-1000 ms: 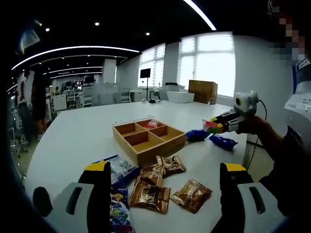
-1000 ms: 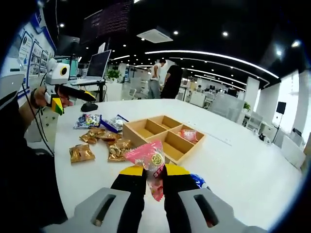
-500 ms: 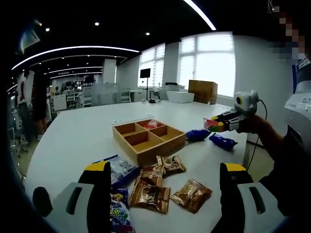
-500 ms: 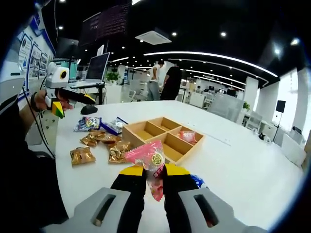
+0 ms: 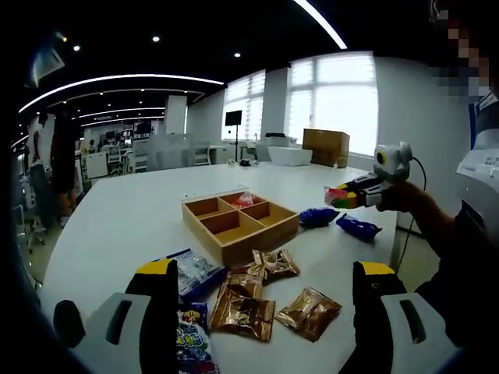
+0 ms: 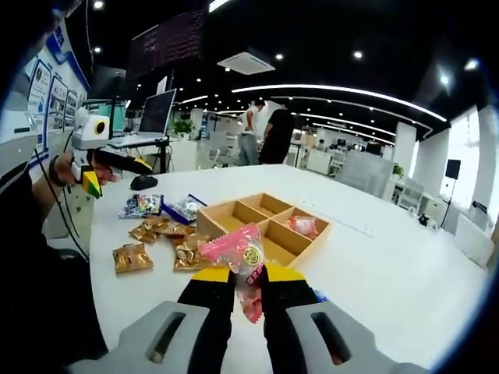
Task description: Pick up the scattered marshmallows, QQ candies, Oreo cookies, and mixed nuts on the table and sort them into separate containers
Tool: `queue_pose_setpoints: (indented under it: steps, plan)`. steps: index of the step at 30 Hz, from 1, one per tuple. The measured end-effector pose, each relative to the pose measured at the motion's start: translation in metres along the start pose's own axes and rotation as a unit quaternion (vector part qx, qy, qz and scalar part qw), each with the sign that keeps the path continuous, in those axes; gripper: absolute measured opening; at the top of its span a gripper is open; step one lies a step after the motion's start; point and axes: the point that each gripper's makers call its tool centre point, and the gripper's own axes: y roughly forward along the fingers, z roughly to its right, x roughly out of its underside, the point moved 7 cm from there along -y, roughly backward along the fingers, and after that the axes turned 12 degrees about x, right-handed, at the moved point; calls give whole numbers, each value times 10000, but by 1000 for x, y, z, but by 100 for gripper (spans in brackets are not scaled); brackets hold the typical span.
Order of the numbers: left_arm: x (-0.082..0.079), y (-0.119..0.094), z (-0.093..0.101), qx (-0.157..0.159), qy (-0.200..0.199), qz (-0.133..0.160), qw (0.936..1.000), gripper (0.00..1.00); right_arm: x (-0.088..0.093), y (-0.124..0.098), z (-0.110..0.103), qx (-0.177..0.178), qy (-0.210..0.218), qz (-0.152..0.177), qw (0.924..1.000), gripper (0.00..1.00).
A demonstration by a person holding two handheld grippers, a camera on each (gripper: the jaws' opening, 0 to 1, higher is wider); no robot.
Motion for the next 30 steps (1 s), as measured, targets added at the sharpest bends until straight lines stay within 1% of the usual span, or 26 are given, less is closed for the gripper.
queue_pose_setpoints:
  steps: [7,10,15,21,22,26,30]
  plan:
    - [-1,-1,-1,-15,14,-6,10000,96,-8,8,4,-17,-19,68,10000,9]
    - [-1,0,-2,-11,24,-4,10000,96,-10,14,9,7,97,105,9999,9]
    - [0,1,-2,2,11,-12,10000,96,-15,28,17,-66,115,94,9999,9]
    - [1,0,-2,-6,-19,3,10000,96,-26,41,24,-72,-24,144,9999,9]
    - [2,0,-2,-16,-24,2,10000,96,-29,48,27,-53,-126,111,9998,9]
    - [2,0,-2,-13,-15,-3,10000,96,-35,64,33,-38,-252,60,9997,9]
    - [2,-1,-2,-18,-22,18,10000,96,-42,79,37,-131,-168,77,9997,10]
